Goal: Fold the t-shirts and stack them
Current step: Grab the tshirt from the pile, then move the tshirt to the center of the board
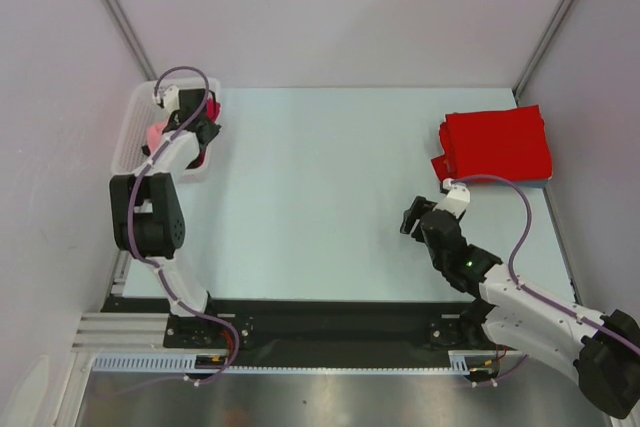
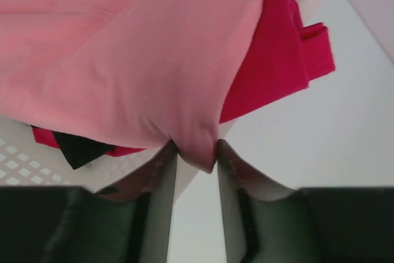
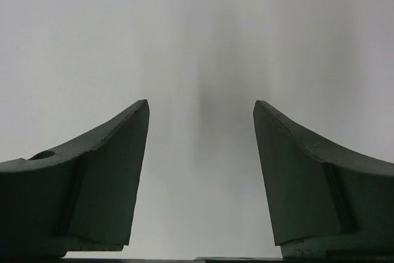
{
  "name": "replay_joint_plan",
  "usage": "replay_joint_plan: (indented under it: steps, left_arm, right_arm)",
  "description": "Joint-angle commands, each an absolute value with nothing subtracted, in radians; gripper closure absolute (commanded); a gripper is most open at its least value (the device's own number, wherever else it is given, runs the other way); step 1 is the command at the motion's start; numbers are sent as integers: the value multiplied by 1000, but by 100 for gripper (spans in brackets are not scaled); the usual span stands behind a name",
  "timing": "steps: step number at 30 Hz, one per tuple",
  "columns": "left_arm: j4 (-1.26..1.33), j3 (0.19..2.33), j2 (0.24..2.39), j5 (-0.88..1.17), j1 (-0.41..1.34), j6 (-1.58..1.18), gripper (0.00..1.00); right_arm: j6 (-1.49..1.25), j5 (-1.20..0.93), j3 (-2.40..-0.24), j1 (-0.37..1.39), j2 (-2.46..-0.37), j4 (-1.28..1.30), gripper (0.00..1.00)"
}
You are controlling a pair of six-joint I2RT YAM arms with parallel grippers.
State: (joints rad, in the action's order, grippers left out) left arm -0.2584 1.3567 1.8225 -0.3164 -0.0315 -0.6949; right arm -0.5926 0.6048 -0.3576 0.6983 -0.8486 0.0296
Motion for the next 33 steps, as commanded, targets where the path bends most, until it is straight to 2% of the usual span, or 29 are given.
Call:
replay_joint_plan:
  steps: [1,2,4,15,21,24,25,28,31,33]
  left_arm:
    - [-282,1436,1829,-357,-51,-699,80]
    - [-282,1439,1821,-357,-51,-696,89]
    - [-296,1440,1790,-370,-51,-692,100]
    - [-350,1430,1428,-425,-51,-647,100]
    - [-314,1491,1249,-65,-8,-626,100]
    - [-316,1535,1218,-8,150,-624,100]
    - [-311,1545,1218,-8,251,-627,100]
    - [-209,1560,1250,167,421,-681,100]
    - [-152,1627,1334,340,520,-736,100]
    - [-153,1693,1365,409,522,-764,100]
  right_arm:
    - [-600,627,-356,692,-831,9,28]
    - [-601,627,-356,692,-830,9,28]
    - [-601,626,-353,690,-830,9,27]
    - [-598,611,-353,689,-827,-23,27]
    - [-591,600,-353,687,-833,-32,28]
    - [-589,612,-353,686,-833,-31,28]
    - [-591,614,-354,686,-831,-28,27]
    - [-595,623,-354,683,-827,-17,28]
    - [-597,624,-351,673,-821,-14,28]
    - [-600,626,-354,667,-815,-6,28]
